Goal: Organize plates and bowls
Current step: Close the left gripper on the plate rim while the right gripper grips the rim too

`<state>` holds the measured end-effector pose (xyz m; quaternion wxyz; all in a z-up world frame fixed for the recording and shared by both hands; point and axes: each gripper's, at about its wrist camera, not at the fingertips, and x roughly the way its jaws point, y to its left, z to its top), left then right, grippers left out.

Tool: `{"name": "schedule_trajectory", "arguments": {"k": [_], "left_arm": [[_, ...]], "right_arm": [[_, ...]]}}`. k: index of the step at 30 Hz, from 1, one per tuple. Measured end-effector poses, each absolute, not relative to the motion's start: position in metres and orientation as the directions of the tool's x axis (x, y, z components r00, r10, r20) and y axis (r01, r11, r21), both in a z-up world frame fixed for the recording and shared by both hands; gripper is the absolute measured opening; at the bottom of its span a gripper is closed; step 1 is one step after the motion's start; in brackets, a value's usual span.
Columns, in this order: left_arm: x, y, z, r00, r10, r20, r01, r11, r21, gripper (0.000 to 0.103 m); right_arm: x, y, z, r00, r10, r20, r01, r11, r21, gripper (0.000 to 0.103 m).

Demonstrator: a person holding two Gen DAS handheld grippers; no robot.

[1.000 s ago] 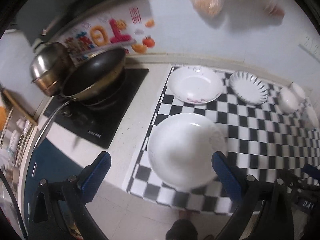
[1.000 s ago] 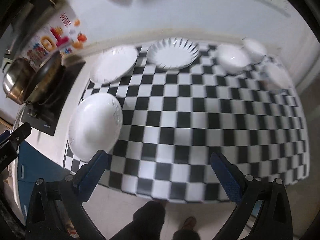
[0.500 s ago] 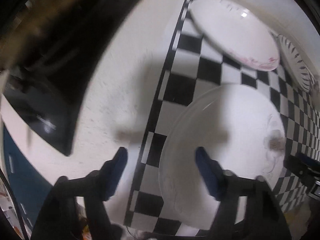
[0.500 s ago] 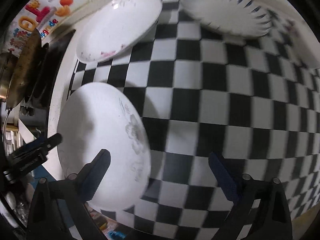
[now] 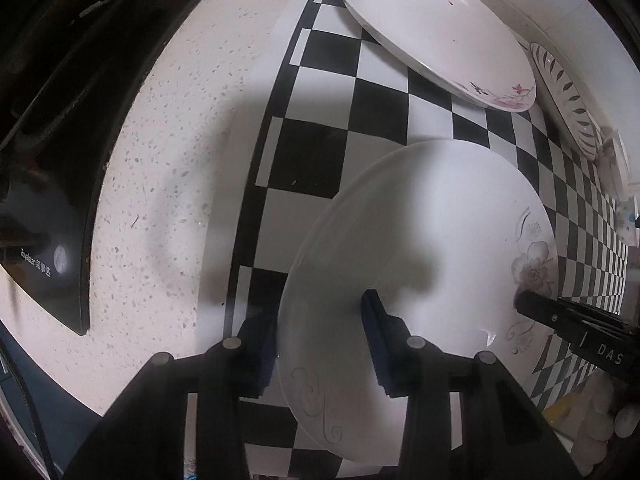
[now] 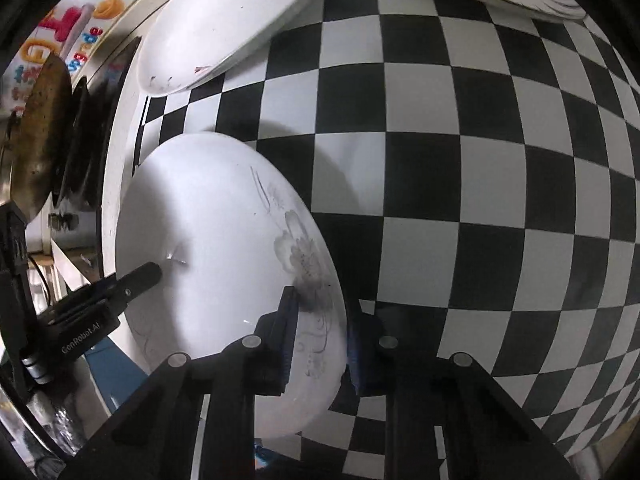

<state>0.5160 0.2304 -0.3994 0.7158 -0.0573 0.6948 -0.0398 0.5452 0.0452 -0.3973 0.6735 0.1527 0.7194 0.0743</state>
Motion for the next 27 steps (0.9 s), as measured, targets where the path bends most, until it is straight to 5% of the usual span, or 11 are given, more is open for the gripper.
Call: {"name": "schedule_trajectory", "arguments": {"k": [27], "left_arm": [[0.491, 0.128, -0.312, 0.134, -0.154, -0.979, 0.063, 0.987, -0.146, 0.031]], "right_arm": [[0.525, -0.051, -0.333, 0.097, 0.364, -0.926, 0.125, 0.919, 0.374, 0.019]]}}
